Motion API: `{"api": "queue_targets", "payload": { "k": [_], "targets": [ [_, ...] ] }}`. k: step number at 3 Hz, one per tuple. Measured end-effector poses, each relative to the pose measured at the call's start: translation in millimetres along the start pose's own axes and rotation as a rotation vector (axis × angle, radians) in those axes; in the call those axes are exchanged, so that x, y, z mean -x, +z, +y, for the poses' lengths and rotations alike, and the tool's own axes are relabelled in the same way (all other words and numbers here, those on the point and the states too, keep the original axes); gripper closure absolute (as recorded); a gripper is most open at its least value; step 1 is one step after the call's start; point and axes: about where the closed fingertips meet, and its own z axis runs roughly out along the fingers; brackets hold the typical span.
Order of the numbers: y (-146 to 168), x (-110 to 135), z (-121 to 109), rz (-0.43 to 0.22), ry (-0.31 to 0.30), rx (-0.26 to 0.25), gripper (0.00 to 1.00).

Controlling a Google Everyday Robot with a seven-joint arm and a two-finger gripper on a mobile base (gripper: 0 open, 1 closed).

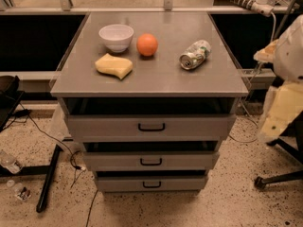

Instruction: Open bottom drawer

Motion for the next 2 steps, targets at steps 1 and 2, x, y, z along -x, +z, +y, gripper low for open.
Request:
{"api": "queue_targets", "payload": {
  "k": [1,2],
  "targets": [
    [41.1,-0.5,29.2,-0.054,-0.059,0.006,0.00],
    [85.3,-11.2,57.4,-0.110,-0.101,-0.001,0.00]
  ]
}}
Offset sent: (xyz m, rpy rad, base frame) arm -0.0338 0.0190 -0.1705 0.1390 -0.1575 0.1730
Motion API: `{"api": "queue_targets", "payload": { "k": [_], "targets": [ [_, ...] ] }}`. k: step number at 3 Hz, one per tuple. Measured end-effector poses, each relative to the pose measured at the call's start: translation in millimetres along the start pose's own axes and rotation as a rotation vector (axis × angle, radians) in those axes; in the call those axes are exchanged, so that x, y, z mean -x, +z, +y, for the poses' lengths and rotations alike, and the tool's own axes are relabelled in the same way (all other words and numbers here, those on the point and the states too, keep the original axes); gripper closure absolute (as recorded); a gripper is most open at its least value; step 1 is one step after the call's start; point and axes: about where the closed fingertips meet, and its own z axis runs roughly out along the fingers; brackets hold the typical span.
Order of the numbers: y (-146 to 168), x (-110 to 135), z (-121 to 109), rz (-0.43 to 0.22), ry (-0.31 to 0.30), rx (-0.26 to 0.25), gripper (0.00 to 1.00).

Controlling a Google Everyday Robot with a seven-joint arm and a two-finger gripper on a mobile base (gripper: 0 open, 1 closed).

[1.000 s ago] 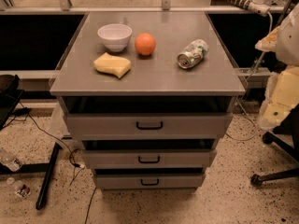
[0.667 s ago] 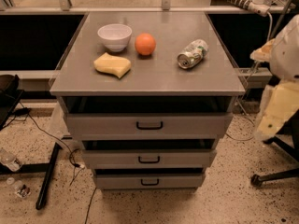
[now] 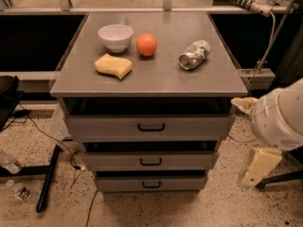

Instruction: Open bottom drawer

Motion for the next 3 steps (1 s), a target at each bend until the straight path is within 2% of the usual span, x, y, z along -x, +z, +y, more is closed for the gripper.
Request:
{"api": "queue_targets", "payload": {
  "k": [1,2,3],
  "targets": [
    [55.5,-22.5,29.1,-0.054,-0.012,-0.015,0.00],
    [59.7,-24.5,18.0,-0.053,-0.019,-0.075,0.00],
    [59.9,-24.4,18.1,-0.053,-0.019,-0.075,0.00]
  ]
}}
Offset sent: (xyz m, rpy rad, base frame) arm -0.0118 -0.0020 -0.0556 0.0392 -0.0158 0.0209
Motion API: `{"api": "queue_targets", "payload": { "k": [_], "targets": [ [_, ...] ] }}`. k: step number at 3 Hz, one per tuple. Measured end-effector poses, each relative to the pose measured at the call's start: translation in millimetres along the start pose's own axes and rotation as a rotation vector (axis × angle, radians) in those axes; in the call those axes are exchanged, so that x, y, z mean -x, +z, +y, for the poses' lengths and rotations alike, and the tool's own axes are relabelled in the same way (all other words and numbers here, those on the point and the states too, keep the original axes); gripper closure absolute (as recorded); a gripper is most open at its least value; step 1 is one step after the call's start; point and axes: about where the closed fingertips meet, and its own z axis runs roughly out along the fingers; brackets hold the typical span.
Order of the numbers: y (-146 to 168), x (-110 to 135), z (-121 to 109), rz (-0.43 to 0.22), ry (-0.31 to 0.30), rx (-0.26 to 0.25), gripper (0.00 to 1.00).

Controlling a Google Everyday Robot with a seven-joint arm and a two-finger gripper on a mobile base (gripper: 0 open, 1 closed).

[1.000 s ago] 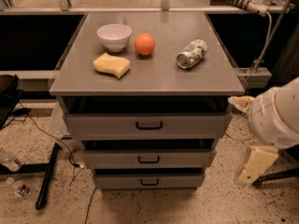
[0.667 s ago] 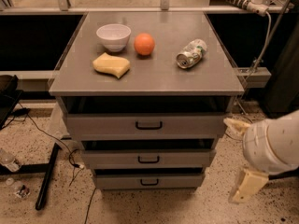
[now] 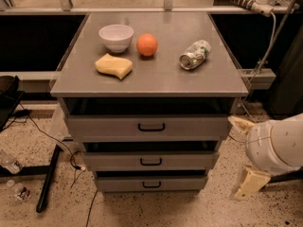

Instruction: Open bottom drawer

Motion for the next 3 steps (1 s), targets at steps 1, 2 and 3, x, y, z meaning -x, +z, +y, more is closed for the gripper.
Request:
{"api": "queue_targets", "payload": {
  "k": [1,2,3],
  "targets": [
    [10.4,1.8,8.5,-0.020,0.004,0.021,0.00],
    [42.1,-2.8,24.9,-0.048,0.036,0.046,0.00],
    [104.1,-24.0,50.4,-0.071,0.103,0.084,0.00]
  ]
}}
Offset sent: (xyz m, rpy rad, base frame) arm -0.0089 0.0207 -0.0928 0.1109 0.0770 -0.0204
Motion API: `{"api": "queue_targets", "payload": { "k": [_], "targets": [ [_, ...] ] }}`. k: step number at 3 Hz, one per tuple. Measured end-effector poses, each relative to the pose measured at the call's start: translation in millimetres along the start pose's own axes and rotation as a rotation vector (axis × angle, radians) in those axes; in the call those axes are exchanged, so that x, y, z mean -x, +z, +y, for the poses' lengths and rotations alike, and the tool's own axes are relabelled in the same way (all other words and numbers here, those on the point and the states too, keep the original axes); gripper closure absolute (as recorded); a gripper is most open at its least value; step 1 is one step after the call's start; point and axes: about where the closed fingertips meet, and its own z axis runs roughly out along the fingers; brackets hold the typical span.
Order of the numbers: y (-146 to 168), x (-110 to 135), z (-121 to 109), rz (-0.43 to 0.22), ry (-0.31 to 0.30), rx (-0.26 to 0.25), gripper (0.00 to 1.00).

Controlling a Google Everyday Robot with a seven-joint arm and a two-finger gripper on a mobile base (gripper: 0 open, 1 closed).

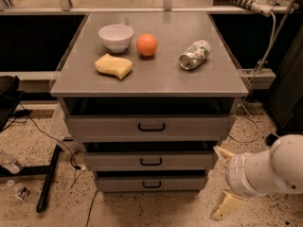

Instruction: Open bottom drawer

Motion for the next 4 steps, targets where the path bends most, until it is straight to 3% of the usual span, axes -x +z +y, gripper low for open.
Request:
{"api": "queue_targets", "payload": {
  "k": [2,3,4],
  "targets": [
    [117.5,-37.3,11.2,-0.021,-0.025,-0.005,0.00],
    [175.1,-61.6,15.5,-0.040,0.008,0.032,0.00],
    [175.3,-61.6,15.5,-0.040,0.008,0.033,0.00]
  ]
}}
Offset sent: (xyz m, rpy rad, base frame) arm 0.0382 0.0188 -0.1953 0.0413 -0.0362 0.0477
